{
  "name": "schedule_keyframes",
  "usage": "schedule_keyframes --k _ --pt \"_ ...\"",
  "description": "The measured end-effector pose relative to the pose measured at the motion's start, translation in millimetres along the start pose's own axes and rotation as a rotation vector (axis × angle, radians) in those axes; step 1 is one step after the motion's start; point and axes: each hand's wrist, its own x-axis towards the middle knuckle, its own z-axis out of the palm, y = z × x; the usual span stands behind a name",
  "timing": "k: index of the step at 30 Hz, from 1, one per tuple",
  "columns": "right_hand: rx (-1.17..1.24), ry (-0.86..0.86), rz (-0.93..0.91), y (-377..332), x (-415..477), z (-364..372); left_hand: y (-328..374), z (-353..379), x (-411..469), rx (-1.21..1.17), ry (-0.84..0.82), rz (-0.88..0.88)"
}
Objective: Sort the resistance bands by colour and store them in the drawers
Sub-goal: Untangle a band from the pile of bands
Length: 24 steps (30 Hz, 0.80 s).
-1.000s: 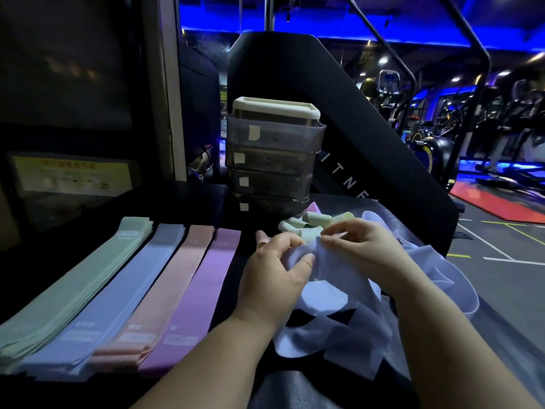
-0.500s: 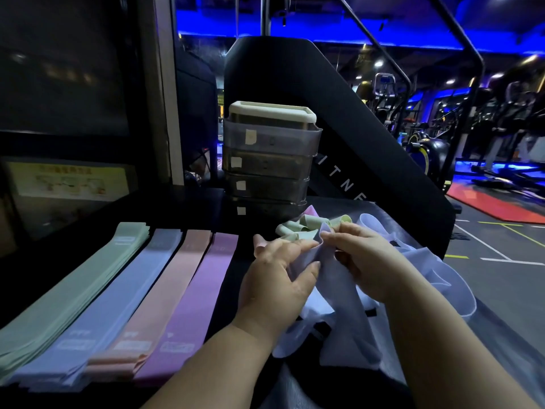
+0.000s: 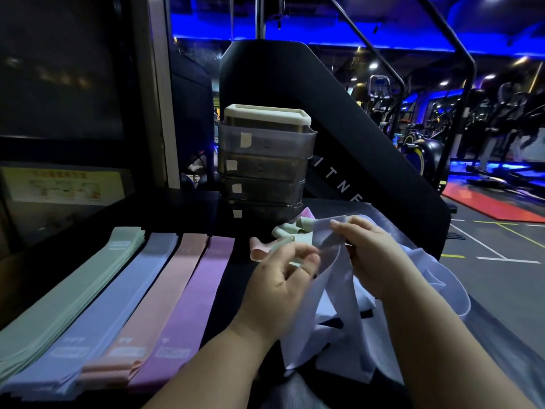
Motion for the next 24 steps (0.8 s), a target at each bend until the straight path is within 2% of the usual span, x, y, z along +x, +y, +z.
schedule_keyframes --k 3,8,14,18,24 --pt "0.117 -0.02 -0.036 -3 -1 0 -5 -3 3 -0.034 0.062 -0.113" --pt "0.192 -0.104 -0.048 -3 -3 4 -3 4 2 -0.235 -0.167 -0.242" --pt "0.14 -0.103 0.005 -1 -2 4 -11 7 6 -0.272 -0.133 -0.249" --pt "-0.013 -0.221 0.136 -5 -7 5 -12 8 7 -0.252 -0.087 -0.226" --pt "-0.068 -0.257 0.109 -6 -10 3 -12 8 7 -0.23 -0.071 -0.231"
